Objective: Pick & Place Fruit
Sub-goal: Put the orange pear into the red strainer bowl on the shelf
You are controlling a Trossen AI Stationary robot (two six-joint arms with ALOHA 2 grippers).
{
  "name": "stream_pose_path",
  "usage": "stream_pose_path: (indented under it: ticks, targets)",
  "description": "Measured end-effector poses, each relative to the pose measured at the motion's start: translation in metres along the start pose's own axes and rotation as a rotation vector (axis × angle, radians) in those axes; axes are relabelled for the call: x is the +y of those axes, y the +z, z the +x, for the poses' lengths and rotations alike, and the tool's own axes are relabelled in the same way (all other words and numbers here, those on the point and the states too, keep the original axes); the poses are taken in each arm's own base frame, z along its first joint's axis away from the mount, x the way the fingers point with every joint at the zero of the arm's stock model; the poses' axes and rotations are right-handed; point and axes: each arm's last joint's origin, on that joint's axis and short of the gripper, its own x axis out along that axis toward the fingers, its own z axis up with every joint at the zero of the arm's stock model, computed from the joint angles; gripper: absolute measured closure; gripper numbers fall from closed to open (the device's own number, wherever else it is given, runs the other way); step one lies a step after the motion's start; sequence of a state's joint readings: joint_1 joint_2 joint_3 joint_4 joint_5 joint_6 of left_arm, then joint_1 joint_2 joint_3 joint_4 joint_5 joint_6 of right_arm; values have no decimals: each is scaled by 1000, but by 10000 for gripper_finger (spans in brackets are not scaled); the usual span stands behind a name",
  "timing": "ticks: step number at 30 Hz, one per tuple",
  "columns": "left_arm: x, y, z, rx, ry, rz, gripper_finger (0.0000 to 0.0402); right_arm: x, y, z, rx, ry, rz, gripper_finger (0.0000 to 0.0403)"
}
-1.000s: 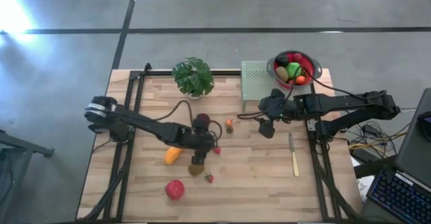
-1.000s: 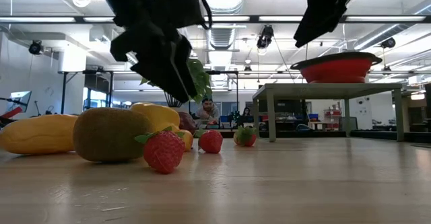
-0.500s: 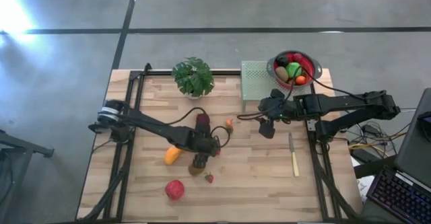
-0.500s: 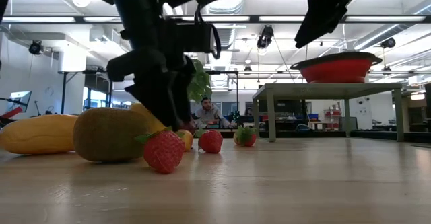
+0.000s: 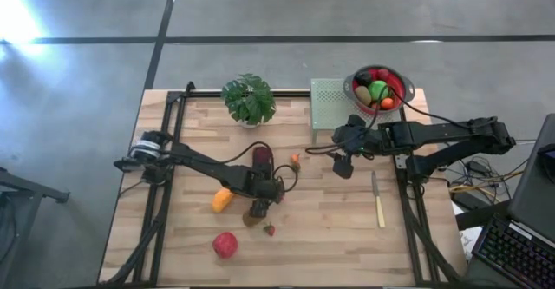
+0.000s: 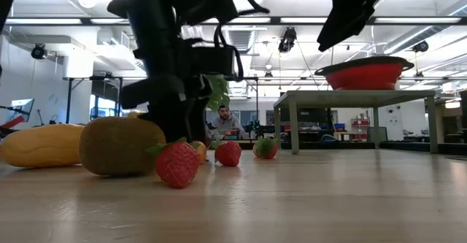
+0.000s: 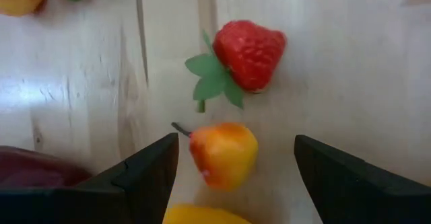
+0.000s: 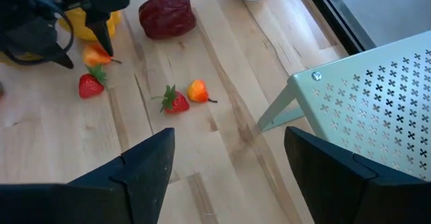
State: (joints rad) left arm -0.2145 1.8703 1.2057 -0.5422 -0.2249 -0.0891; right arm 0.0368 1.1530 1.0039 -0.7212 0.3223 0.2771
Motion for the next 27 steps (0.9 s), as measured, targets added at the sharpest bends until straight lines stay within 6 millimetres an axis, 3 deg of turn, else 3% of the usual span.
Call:
stream_pose_path:
  ticks: [10,27]
  targets:
    - [1,0,7,3,2,-47,114,0,0,0,1,0,0,157]
    - [1,0,8,4,3,-52,254,1,-9,7,29,-6,-16,178]
